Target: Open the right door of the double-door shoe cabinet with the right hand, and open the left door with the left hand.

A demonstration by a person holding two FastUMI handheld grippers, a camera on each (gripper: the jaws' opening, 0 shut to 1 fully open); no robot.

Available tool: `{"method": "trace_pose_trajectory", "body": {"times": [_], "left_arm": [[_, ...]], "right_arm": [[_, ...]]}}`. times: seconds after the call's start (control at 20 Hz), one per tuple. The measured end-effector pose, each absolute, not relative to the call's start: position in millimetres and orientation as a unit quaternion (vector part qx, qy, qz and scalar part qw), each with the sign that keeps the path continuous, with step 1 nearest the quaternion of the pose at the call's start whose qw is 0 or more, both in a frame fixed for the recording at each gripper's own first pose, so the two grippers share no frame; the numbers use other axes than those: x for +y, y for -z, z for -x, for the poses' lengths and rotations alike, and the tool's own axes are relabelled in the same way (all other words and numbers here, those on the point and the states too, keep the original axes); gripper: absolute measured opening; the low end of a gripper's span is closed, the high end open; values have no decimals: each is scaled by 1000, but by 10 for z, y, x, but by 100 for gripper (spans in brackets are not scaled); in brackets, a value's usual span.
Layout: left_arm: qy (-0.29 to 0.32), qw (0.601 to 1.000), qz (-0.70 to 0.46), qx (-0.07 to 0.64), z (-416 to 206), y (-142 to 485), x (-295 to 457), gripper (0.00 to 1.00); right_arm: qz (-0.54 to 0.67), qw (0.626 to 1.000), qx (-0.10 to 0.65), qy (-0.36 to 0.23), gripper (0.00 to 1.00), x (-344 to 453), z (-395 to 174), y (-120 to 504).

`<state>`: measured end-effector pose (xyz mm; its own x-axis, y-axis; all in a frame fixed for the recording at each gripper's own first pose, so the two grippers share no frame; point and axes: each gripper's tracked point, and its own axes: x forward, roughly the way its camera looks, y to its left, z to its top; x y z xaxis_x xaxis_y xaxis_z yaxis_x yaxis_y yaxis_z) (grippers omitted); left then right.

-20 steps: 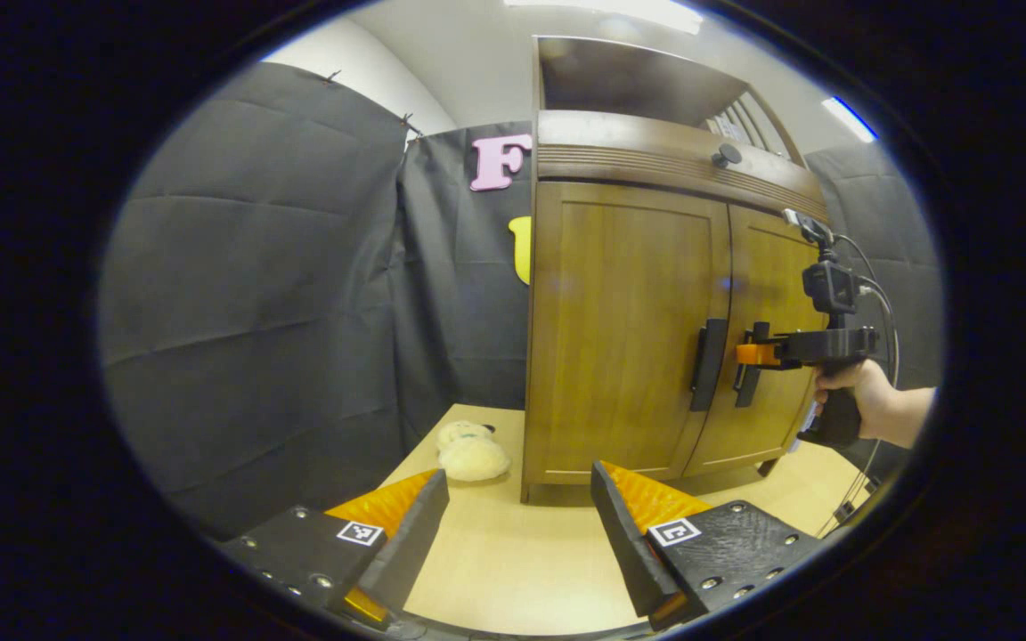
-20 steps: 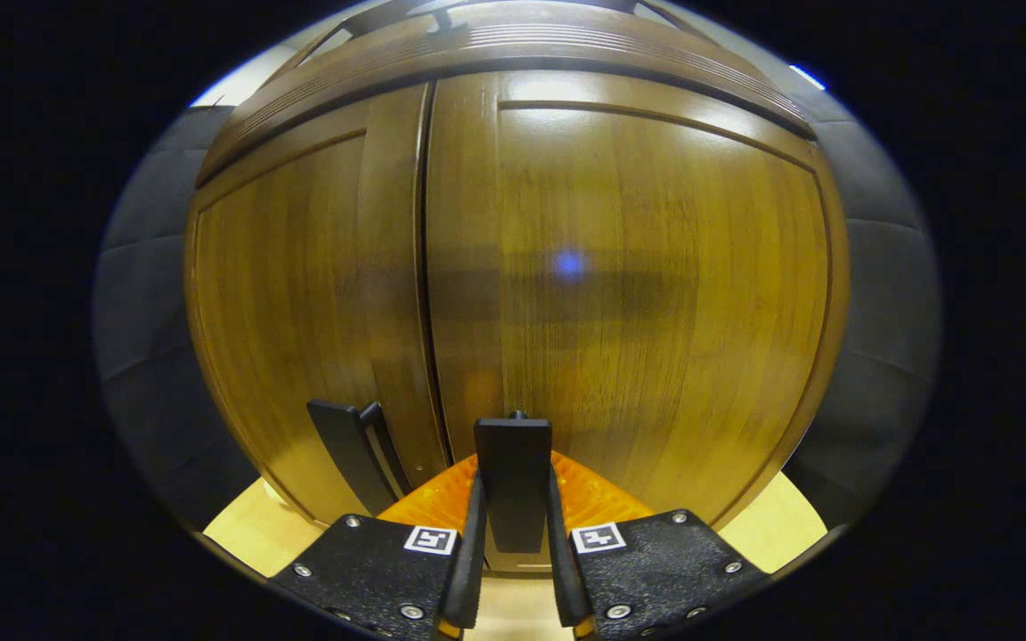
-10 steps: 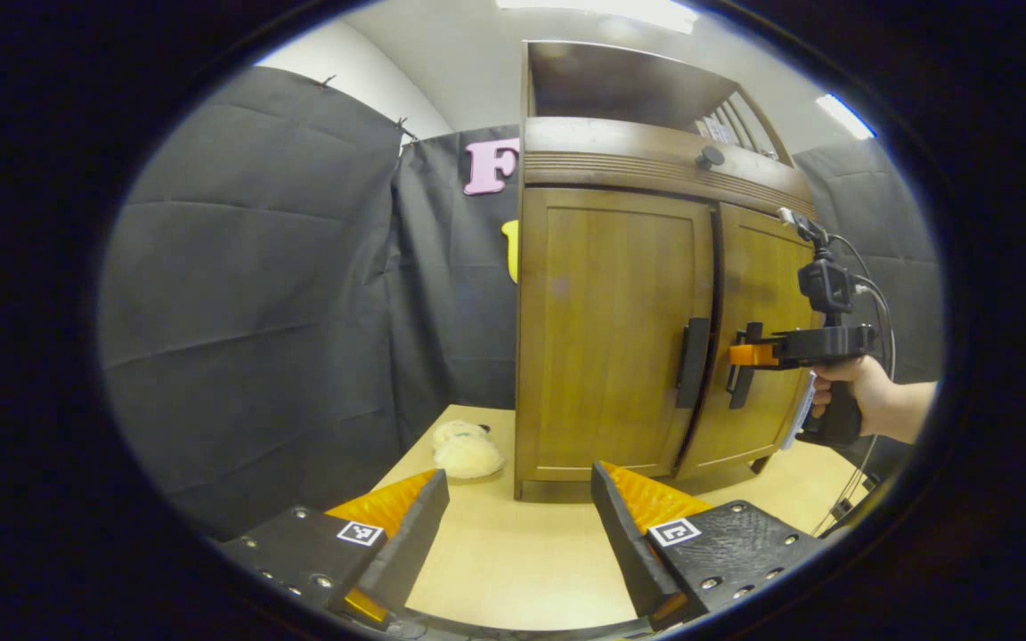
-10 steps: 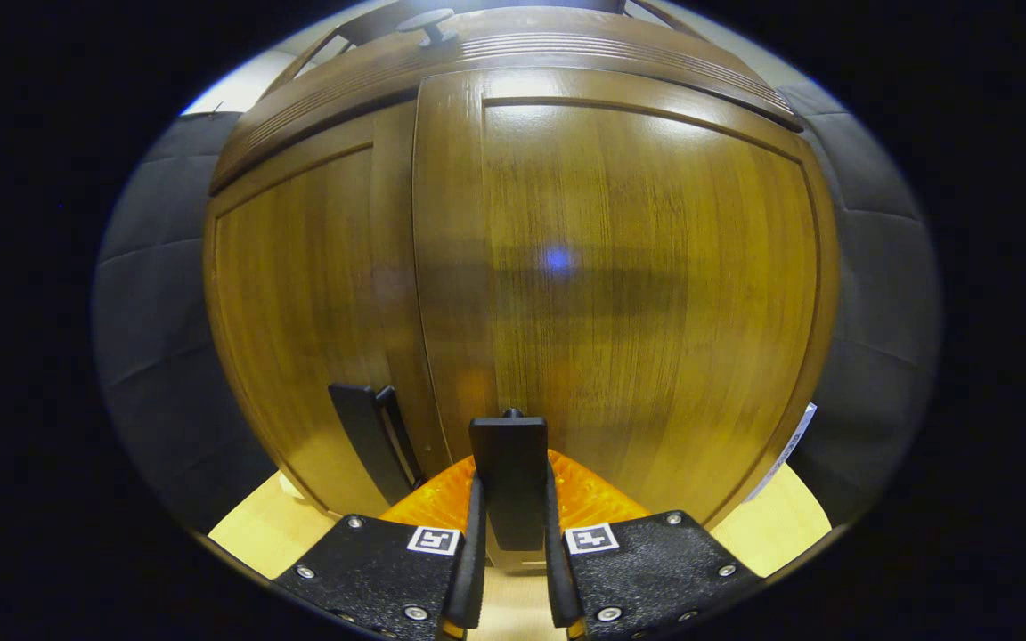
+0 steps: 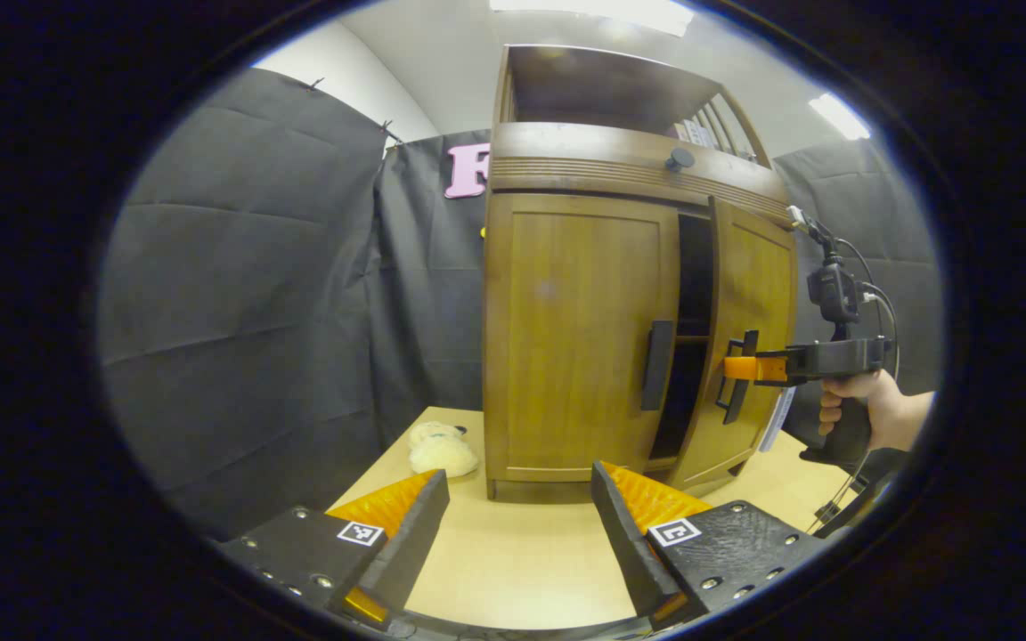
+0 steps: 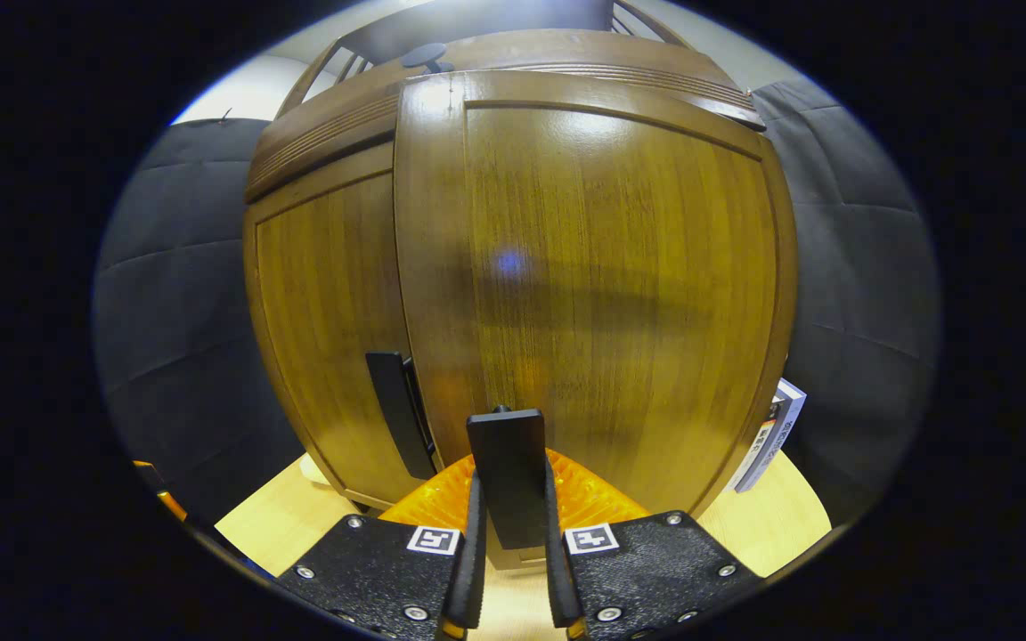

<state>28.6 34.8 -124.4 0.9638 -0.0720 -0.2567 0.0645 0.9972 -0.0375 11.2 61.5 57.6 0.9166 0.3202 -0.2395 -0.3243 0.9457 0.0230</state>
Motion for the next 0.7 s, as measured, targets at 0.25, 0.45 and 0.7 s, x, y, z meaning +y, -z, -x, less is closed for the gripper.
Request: {"method": "trace_pose_trajectory", "body": {"times": [0.25,0.45,0.7], "left_arm": [[60,991,9,119,-379,1180,345,92],[51,993,7,109,-521,1139,361,92],[40,993,27,107,-575,1096,260,89]], "right_arm": [[8,978,127,-166,29,607,-105,-564],[4,974,130,-183,30,622,-117,-626],[-1,969,138,-202,29,635,-78,-717]]}}
